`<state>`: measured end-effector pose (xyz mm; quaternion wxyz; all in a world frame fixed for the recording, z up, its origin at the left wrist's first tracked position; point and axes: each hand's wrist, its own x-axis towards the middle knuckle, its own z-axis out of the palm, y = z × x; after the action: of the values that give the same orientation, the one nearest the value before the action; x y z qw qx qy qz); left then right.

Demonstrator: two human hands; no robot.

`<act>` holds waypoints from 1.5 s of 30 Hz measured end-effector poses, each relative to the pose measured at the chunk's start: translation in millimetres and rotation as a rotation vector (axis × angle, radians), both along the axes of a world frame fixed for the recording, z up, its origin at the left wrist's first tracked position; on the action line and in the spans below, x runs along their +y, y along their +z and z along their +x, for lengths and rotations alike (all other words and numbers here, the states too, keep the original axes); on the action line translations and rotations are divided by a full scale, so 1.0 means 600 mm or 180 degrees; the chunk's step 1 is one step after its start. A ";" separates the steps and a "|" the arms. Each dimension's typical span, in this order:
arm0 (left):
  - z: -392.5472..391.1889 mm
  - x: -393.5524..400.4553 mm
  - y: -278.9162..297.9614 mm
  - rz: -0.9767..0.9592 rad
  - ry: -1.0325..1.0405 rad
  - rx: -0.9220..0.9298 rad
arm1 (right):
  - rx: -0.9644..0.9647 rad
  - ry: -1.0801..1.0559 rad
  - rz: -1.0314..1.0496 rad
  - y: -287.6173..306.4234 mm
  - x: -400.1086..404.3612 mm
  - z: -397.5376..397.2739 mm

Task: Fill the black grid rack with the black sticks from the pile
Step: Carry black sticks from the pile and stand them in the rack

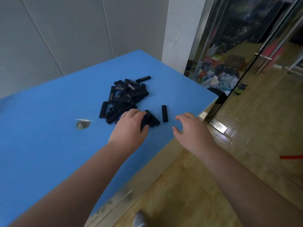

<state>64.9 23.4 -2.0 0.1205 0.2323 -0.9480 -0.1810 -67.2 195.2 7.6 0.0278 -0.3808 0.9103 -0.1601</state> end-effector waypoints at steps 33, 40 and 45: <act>-0.148 0.008 -0.019 -0.0158 0.1122 -0.0992 | -0.2598 0.0585 -0.0659 -0.044 -0.140 -0.224; -0.170 0.005 -0.001 -0.0052 0.1480 -0.0428 | -0.3207 0.0618 -0.0742 -0.021 -0.126 -0.239; -0.186 0.007 0.019 0.0865 0.1953 -0.0031 | -0.3301 0.0613 -0.0780 -0.014 -0.117 -0.256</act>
<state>-47.0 27.5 9.6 0.1326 0.5217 -0.8016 -0.2600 -220.7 125.1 -0.6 0.4433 -0.3341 0.7128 -0.4287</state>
